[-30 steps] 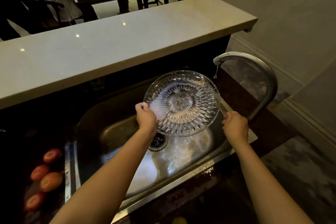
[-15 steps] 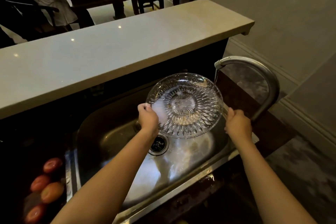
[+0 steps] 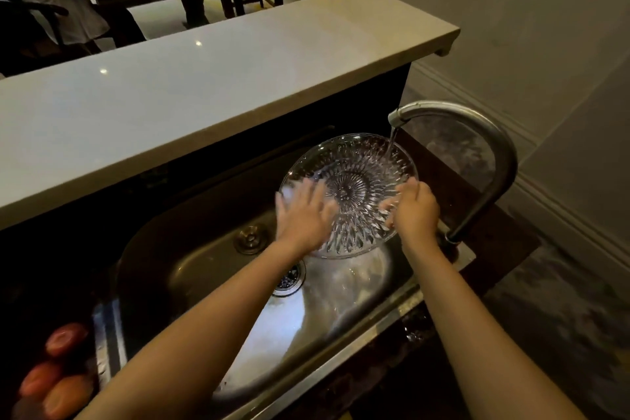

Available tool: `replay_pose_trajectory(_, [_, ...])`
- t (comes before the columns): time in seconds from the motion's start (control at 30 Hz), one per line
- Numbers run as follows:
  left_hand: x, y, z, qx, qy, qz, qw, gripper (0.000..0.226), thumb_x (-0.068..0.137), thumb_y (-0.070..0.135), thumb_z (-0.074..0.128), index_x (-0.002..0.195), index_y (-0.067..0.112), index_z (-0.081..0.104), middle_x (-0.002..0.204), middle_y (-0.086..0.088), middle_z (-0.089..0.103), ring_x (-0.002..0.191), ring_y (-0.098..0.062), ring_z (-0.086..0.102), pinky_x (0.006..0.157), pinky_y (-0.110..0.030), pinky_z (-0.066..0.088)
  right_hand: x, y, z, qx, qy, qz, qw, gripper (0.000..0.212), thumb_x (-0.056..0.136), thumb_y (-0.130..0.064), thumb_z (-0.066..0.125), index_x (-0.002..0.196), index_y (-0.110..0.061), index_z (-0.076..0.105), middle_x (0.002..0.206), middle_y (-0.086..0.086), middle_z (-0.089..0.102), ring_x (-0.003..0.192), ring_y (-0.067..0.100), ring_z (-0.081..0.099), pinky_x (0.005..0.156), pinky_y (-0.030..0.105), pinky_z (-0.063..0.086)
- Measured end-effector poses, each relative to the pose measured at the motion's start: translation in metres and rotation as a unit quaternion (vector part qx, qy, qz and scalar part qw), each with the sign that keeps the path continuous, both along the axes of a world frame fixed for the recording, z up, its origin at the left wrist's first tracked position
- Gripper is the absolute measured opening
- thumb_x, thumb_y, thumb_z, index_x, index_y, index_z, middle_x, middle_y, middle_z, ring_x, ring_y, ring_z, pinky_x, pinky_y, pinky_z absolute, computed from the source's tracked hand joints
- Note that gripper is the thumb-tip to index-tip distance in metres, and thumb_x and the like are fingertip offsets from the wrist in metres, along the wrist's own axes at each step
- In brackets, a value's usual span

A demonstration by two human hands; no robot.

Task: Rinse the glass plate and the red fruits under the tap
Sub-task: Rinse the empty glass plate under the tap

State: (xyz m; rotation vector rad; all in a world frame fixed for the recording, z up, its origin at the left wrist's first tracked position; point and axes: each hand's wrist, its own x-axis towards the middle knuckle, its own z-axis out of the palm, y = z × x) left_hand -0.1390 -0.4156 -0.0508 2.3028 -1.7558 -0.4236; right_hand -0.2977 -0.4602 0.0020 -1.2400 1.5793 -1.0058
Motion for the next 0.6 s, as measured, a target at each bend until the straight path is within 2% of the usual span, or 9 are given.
replay_pose_trajectory(0.07, [-0.025,0.000,-0.002,-0.015,0.093,-0.094,0.991,0.058,0.098,0.050,0.016,0.150,0.031,-0.001,0.158,0.006,-0.012,0.145,-0.016,-0.014,0.117,-0.046,-0.010,0.002,-0.003,0.001,-0.016,0.036,0.006,0.999,0.036,0.101,-0.026,0.028,0.101,-0.003,0.055,0.065,0.003,0.063,0.041,0.012,0.053,0.040,0.012,0.041])
replay_pose_trajectory(0.1, [-0.038,0.000,0.000,-0.030,0.107,-0.137,0.984,0.057,0.099,0.049,0.015,0.150,0.031,-0.001,0.158,0.007,-0.012,0.144,-0.013,-0.016,0.117,-0.044,-0.011,0.003,-0.004,-0.001,-0.019,0.053,0.014,0.998,0.037,0.101,-0.025,0.029,0.103,-0.001,0.057,0.074,0.007,0.066,0.056,0.018,0.061,0.051,0.012,0.045])
replay_pose_trajectory(0.17, [-0.057,-0.011,0.005,-0.059,0.088,-0.194,0.975,0.056,0.099,0.044,0.014,0.151,0.027,0.001,0.159,0.007,-0.006,0.144,-0.008,-0.013,0.116,-0.038,-0.013,0.004,-0.002,-0.004,-0.009,0.077,0.022,0.997,0.040,0.101,-0.023,0.030,0.108,0.003,0.059,0.100,0.020,0.067,0.092,0.034,0.064,0.079,0.031,0.048])
replay_pose_trajectory(0.23, [-0.064,-0.032,0.011,-0.071,0.068,-0.197,0.975,0.055,0.100,0.039,0.016,0.151,0.023,0.003,0.160,0.005,-0.001,0.146,-0.007,-0.007,0.117,-0.035,-0.010,0.004,0.001,-0.007,0.002,0.075,0.024,0.997,0.041,0.101,-0.022,0.030,0.112,0.005,0.058,0.112,0.026,0.064,0.107,0.037,0.060,0.093,0.043,0.046])
replay_pose_trajectory(0.3, [-0.061,-0.054,0.014,-0.066,0.056,-0.187,0.979,0.055,0.101,0.039,0.018,0.151,0.022,0.004,0.160,0.004,0.000,0.146,-0.008,-0.004,0.119,-0.036,-0.005,0.002,0.002,-0.008,0.010,0.045,0.022,0.999,0.039,0.101,-0.023,0.029,0.108,0.002,0.059,0.106,0.023,0.065,0.102,0.035,0.062,0.089,0.045,0.050])
replay_pose_trajectory(0.37, [-0.048,-0.074,0.013,-0.060,0.056,-0.169,0.982,0.057,0.100,0.043,0.020,0.151,0.023,0.002,0.160,0.004,-0.003,0.146,-0.011,-0.005,0.120,-0.038,-0.002,-0.002,0.002,-0.010,0.023,0.020,0.016,0.999,0.038,0.101,-0.026,0.028,0.100,-0.002,0.058,0.086,0.014,0.066,0.074,0.022,0.068,0.063,0.031,0.052])
replay_pose_trajectory(0.43, [-0.026,-0.090,0.006,-0.051,0.059,-0.131,0.988,0.059,0.099,0.047,0.020,0.151,0.024,0.003,0.160,0.003,-0.004,0.146,-0.013,-0.005,0.119,-0.039,-0.001,-0.004,0.001,-0.010,0.033,0.007,0.005,0.999,0.038,0.102,-0.028,0.027,0.096,-0.003,0.055,0.069,0.010,0.065,0.040,0.008,0.057,0.040,0.017,0.044])
replay_pose_trajectory(0.47, [-0.013,-0.092,0.001,-0.041,0.046,-0.115,0.991,0.059,0.099,0.048,0.019,0.151,0.025,0.004,0.160,0.003,-0.003,0.146,-0.013,-0.005,0.118,-0.039,-0.002,-0.005,0.001,-0.010,0.037,0.003,-0.007,0.999,0.038,0.102,-0.028,0.026,0.095,-0.004,0.054,0.065,0.010,0.064,0.033,0.007,0.052,0.036,0.016,0.041])
replay_pose_trajectory(0.6, [0.026,-0.056,-0.020,0.031,0.016,-0.089,0.995,0.059,0.098,0.051,0.015,0.151,0.027,0.004,0.160,0.004,-0.003,0.146,-0.012,-0.006,0.116,-0.036,-0.006,-0.010,-0.009,-0.008,0.010,0.025,-0.034,0.999,0.041,0.102,-0.028,0.023,0.102,0.000,0.053,0.073,0.018,0.066,0.048,0.021,0.053,0.048,0.024,0.046])
